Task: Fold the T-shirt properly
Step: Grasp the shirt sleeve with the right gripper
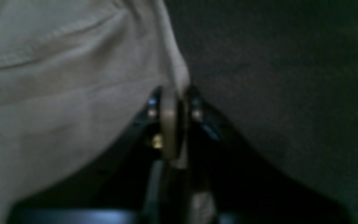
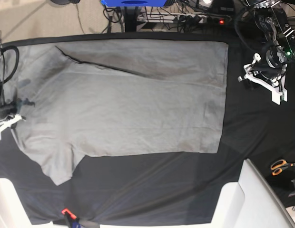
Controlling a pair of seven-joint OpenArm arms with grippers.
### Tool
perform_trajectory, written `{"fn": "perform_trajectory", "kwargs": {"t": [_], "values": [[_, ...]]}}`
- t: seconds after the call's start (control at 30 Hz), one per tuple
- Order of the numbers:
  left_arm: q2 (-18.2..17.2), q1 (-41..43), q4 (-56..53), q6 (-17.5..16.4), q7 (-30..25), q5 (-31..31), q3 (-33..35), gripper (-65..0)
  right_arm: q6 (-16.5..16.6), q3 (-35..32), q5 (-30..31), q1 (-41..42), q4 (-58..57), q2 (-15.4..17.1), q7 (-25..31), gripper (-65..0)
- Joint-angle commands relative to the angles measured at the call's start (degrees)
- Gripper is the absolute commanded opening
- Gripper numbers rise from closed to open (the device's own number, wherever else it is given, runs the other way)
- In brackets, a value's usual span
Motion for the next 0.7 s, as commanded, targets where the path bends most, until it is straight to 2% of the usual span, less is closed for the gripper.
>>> {"fn": "perform_trajectory", "kwargs": {"t": [0.0,0.17,0.3,0.4,0.53,0.67], "values": [[-0.8,-0.2,1.0,-0.1,-0.8,-0.3,-0.3,-40.3,0.1,0.3,0.5,1.3,0.8,1.3,1.4,-65.0],[-0.8,-0.2,1.0,-0.1,-0.8,-0.3,0.1,-40.3,0.1,0.3,0.6,1.3,1.1,1.4,1.4,-64.5],[-0.8,-0.2,1.0,-0.1,-0.8,-0.3,0.1,-40.3,0.1,0.3,0.6,-1.0,5.9,1.6,0.1,-64.5],[-0.8,-0.3,1.0,-0.1,-0.8,-0.3,0.1,-40.3,0.1,0.9,0.7,-3.4,11.6,1.7,-3.9,-64.5],[-0.8,-0.3,1.0,-0.1,-0.8,-0.3,0.1,-40.3,0.3,9.1,0.5,-7.4,20.2,1.3,-10.6,-64.5],[-0.8,-0.3,0.9,-0.1,-0.8,-0.3,0.1,-40.3,0.4,13.6,0.5,-10.6,27.6,1.1,-18.2,-64.5]]}}
